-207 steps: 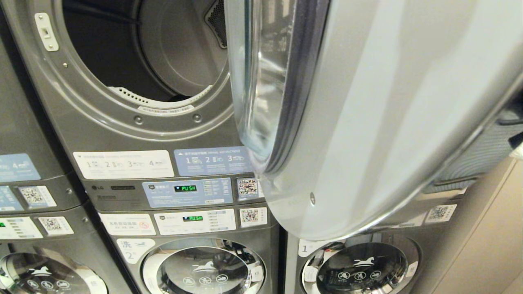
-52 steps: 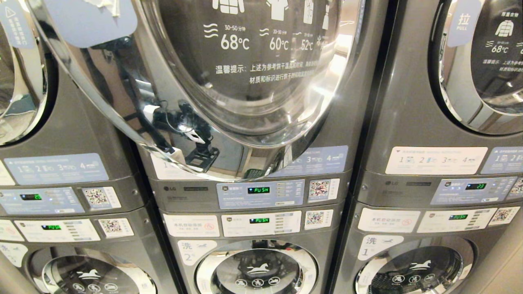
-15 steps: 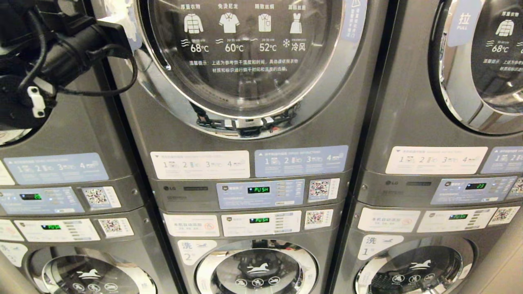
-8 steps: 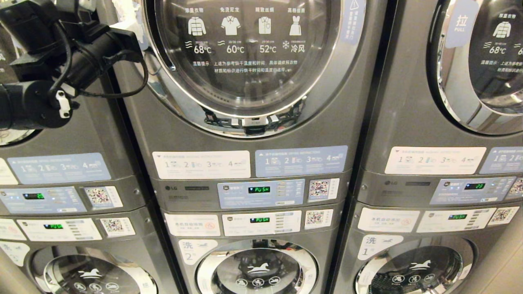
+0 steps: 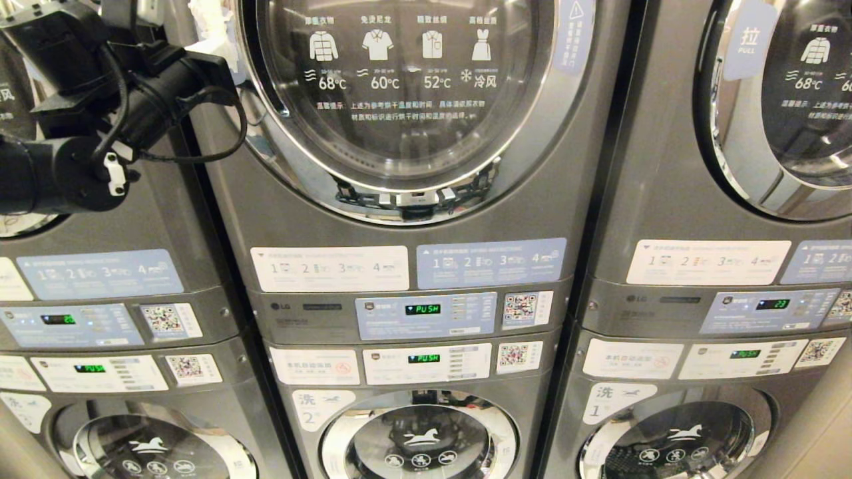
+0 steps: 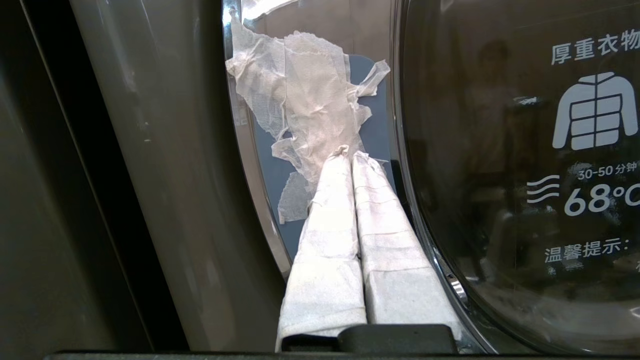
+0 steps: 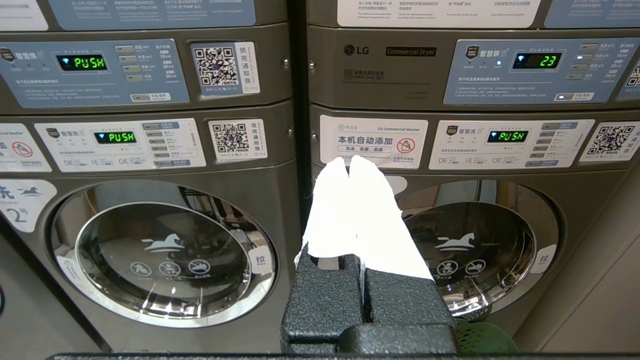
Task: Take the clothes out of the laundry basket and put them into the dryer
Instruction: Close the dryer
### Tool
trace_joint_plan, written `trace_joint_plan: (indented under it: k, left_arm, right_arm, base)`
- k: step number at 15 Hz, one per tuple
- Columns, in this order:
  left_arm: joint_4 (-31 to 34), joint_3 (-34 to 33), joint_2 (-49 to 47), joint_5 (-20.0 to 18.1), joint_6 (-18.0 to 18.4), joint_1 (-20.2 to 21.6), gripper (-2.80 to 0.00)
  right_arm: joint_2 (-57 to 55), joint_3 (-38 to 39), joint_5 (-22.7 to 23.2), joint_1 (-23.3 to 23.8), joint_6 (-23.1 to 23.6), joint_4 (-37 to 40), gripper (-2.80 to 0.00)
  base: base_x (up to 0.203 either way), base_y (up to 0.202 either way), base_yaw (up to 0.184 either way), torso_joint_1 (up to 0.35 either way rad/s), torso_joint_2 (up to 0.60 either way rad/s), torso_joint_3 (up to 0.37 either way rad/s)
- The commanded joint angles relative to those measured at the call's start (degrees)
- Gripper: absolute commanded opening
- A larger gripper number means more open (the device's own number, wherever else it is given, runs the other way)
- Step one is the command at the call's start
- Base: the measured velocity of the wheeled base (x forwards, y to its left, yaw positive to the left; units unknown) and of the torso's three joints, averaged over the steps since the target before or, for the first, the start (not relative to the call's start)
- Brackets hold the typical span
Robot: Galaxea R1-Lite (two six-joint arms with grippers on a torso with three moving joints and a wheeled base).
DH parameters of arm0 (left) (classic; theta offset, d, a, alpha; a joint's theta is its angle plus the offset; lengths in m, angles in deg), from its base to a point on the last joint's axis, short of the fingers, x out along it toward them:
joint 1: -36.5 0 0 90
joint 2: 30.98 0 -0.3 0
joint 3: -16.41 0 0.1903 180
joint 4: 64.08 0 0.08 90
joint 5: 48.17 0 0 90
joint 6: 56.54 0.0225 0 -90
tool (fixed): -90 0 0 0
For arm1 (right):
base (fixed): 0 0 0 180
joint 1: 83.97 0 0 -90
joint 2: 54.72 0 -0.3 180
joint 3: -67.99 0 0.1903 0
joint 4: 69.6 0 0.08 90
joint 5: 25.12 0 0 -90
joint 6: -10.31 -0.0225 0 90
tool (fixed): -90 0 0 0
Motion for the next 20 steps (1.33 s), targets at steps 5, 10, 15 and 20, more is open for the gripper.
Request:
trace_joint_plan:
  k: [5,10,15,20]
  left_arm:
    - [-0.1,0.0,-2.2,0.2,0.1,0.0,-2.8]
    - [-1.6,-2.0,7.3,0.3,0.2,-0.5,-2.8]
    - [-1.3,-19.0,29.2,0.8,0.5,-0.4,-2.8]
    - [4.8,-46.2,58.1,1.1,0.4,-0.3,-2.8]
  right_arm:
    - [0.0,0.0,0.0,0.0,-0.1,0.0,-2.8]
    - [0.0,0.0,0.1,0.0,0.1,0.0,-2.8]
    - [0.0,0.0,0.1,0.0,0.1,0.0,-2.8]
    - [0.0,-0.1,0.1,0.0,0.3,0.0,-2.8]
  base:
    - [0.0,0.0,0.0,0.0,0.0,0.0]
    - [0.0,0.0,0.0,0.0,0.0,0.0]
    - [0.0,0.0,0.0,-0.002,0.02,0.006]
    - [0.0,0.0,0.0,0.0,0.0,0.0]
